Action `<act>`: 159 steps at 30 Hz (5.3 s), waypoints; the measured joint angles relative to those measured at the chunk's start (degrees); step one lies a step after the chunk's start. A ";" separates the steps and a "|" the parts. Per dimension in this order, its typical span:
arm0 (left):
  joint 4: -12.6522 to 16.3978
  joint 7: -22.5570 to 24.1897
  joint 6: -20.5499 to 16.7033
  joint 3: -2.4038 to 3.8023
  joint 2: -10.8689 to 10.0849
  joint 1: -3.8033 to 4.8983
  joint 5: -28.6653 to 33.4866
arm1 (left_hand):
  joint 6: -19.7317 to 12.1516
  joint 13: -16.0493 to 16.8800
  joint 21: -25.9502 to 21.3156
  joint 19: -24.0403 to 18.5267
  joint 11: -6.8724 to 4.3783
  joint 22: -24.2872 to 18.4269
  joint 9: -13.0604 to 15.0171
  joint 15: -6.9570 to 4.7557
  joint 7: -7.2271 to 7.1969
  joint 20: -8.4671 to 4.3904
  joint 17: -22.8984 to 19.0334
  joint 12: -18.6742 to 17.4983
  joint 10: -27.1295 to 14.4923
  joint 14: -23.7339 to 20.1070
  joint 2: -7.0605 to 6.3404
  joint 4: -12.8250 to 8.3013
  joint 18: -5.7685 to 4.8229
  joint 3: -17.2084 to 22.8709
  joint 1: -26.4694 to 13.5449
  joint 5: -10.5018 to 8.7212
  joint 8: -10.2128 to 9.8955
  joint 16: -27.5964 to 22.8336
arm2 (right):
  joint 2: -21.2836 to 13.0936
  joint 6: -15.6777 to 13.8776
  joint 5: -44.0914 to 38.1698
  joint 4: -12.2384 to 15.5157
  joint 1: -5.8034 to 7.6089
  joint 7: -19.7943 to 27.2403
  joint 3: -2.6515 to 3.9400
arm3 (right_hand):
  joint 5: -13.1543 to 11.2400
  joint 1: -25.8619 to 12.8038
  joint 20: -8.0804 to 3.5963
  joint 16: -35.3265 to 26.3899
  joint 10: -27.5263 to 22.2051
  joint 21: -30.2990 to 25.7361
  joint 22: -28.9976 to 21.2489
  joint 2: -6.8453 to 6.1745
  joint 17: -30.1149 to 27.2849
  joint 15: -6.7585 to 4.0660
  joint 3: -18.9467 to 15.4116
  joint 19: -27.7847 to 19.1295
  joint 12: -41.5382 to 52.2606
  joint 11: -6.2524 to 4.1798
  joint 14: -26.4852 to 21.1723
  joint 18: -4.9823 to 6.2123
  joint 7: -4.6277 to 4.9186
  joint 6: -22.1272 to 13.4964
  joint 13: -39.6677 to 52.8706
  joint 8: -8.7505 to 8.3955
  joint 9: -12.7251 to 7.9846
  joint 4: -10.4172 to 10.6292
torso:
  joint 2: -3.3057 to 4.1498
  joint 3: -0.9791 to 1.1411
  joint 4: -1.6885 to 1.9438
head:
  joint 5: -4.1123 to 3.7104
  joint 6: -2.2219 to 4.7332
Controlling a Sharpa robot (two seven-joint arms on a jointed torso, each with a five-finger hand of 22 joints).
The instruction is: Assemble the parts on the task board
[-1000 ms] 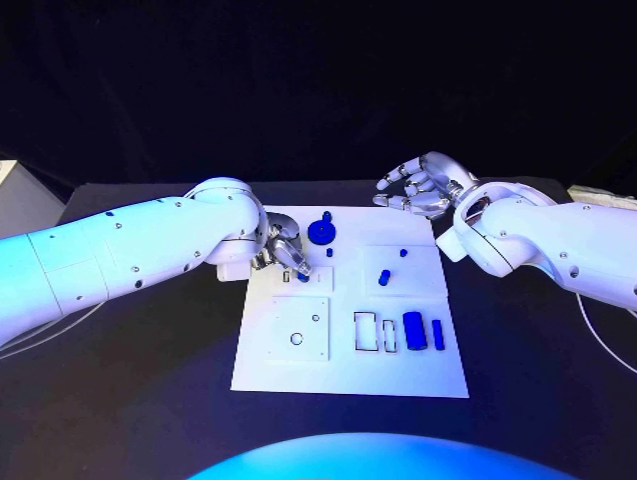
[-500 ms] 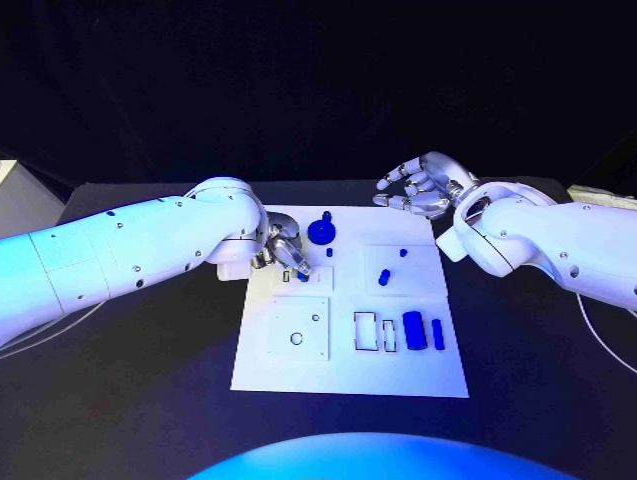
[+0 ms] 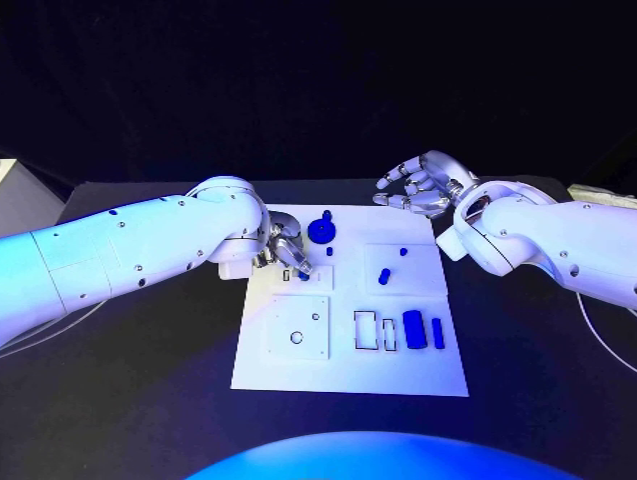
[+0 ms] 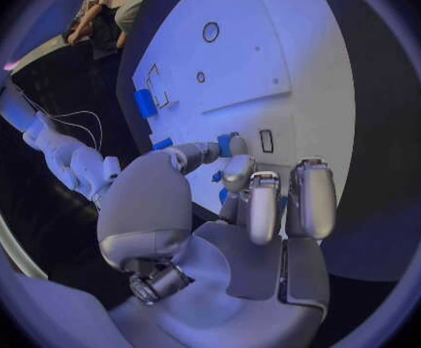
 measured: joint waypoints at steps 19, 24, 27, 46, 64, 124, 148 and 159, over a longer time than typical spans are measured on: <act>-0.17 0.03 0.40 -0.40 -0.11 0.06 -0.68 | 0.00 0.23 0.22 0.21 -0.05 0.04 -0.15 0.01 0.00 0.21 0.00 0.00 0.44 -0.01 0.00 -0.16 0.01 -0.16 0.00 0.74 -0.14 0.00 | -0.08 0.07 0.00 0.03 0.00 -0.03 0.00 | 0.00 0.00 0.00 0.00 0.00 0.00 -0.01 0.00 0.00 0.00 0.00 0.00 0.00 0.00 0.00 0.00 0.00 0.00 -0.01 0.00 0.00 0.00 | -0.02 0.05 0.00 | 0.01 -0.31; -0.17 0.07 0.53 -0.39 -0.13 0.06 -0.80 | 0.00 0.23 0.22 0.21 -0.14 0.04 -0.14 0.01 0.00 0.21 -0.01 0.00 0.53 -0.01 0.00 -0.16 0.01 -0.16 0.00 0.80 -0.11 0.00 | -0.10 0.09 0.00 0.04 0.00 -0.04 0.00 | 0.00 0.00 0.00 0.00 0.00 0.00 -0.02 0.00 0.00 0.00 0.00 0.00 0.00 0.00 0.00 0.00 0.00 0.00 -0.01 0.00 0.00 0.00 | -0.02 0.04 0.00 | 0.03 -0.31; -0.17 0.09 0.55 -0.39 -0.13 0.06 -0.84 | 0.00 0.23 0.22 0.21 -0.14 0.04 -0.15 0.01 0.00 0.21 -0.01 0.00 0.53 -0.01 0.00 -0.16 0.01 -0.16 0.00 0.80 -0.11 0.00 | -0.12 0.09 0.00 0.05 0.00 -0.05 0.00 | 0.00 0.00 0.00 0.00 0.00 0.00 -0.02 0.00 0.00 0.00 0.00 0.00 0.00 0.00 0.00 0.00 0.00 0.00 -0.01 0.00 0.00 0.00 | -0.02 0.03 0.01 | 0.03 -0.31; -1.20 -0.05 0.58 -0.56 0.79 0.12 -0.90 | 0.65 0.53 0.48 0.63 -0.34 0.03 0.01 -0.42 -0.08 -0.21 -0.01 0.49 1.35 0.00 -0.48 -0.64 0.01 -0.64 -0.48 5.78 -0.10 0.00 | -0.21 0.11 -0.01 0.12 0.00 -0.07 0.00 | 0.00 0.00 0.00 0.00 0.00 0.00 -0.03 0.00 0.00 0.00 0.00 0.00 0.00 0.00 0.00 0.00 0.00 0.00 0.03 0.00 0.01 0.00 | 0.01 0.07 -0.03 | 0.05 -0.57; -1.71 -0.19 0.50 -0.74 1.29 0.19 -0.76 | 1.54 2.22 0.71 1.24 -0.86 0.02 0.12 -0.62 -0.28 -0.41 -0.01 1.02 2.89 -0.20 -0.54 -1.27 0.02 -1.27 -1.45 5.83 0.20 0.00 | -0.24 0.12 -0.03 0.19 0.00 -0.07 0.00 | 0.00 -0.30 0.00 0.00 -0.21 -0.23 0.00 -0.31 0.00 0.00 0.16 0.00 0.00 -0.21 0.00 0.00 0.00 0.00 0.02 0.00 0.01 -0.16 | -0.05 0.07 -0.02 | -0.03 -0.86; -0.25 0.48 -2.26 -1.09 1.15 -0.18 -1.87 | 4.68 4.92 1.32 2.46 -1.66 0.00 -0.67 -1.62 -1.18 -1.24 -0.01 2.49 5.96 -0.01 0.31 -3.09 -0.86 -3.09 -2.24 5.69 -0.37 0.00 | -0.56 0.12 -0.03 0.40 0.00 -0.03 0.00 | 0.00 -0.30 0.00 0.00 -0.34 -0.23 -0.03 -0.31 0.02 0.00 0.15 0.00 0.00 -0.08 0.00 0.00 0.13 -0.13 0.02 0.00 -0.03 -0.16 | -0.03 0.03 0.00 | -0.34 -1.43; 1.61 0.98 -4.90 -1.21 -0.40 -0.61 -4.36 | 5.19 4.82 1.32 2.46 -1.64 0.00 -0.81 -1.62 -1.74 -1.24 -0.01 2.27 5.97 -0.01 0.31 -3.09 -0.86 -3.09 -2.24 5.91 -0.37 0.00 | -0.57 0.12 -0.03 0.36 -0.03 0.01 0.00 | 0.00 -0.30 0.00 0.00 -0.42 -0.23 0.01 -0.31 0.01 0.00 0.15 0.00 0.00 0.00 0.00 0.00 0.16 -0.16 0.02 0.00 -0.05 -0.16 | -0.04 0.00 0.00 | -0.20 -1.53; 2.50 0.91 -6.01 -1.24 -0.97 -0.86 -5.27 | 5.20 4.82 1.32 2.46 -1.64 0.00 -0.81 -1.62 -1.74 -1.24 -0.01 2.27 5.97 -0.01 0.31 -3.09 -0.86 -3.09 -2.24 5.91 -0.37 0.00 | -0.59 0.12 -0.03 0.35 -0.05 0.01 0.00 | 0.00 -0.30 0.00 0.00 -0.42 -0.23 0.00 -0.31 0.01 0.00 0.16 0.00 0.00 0.00 0.00 0.00 0.15 -0.15 0.01 0.00 -0.05 -0.16 | -0.03 0.02 -0.02 | -0.24 -1.64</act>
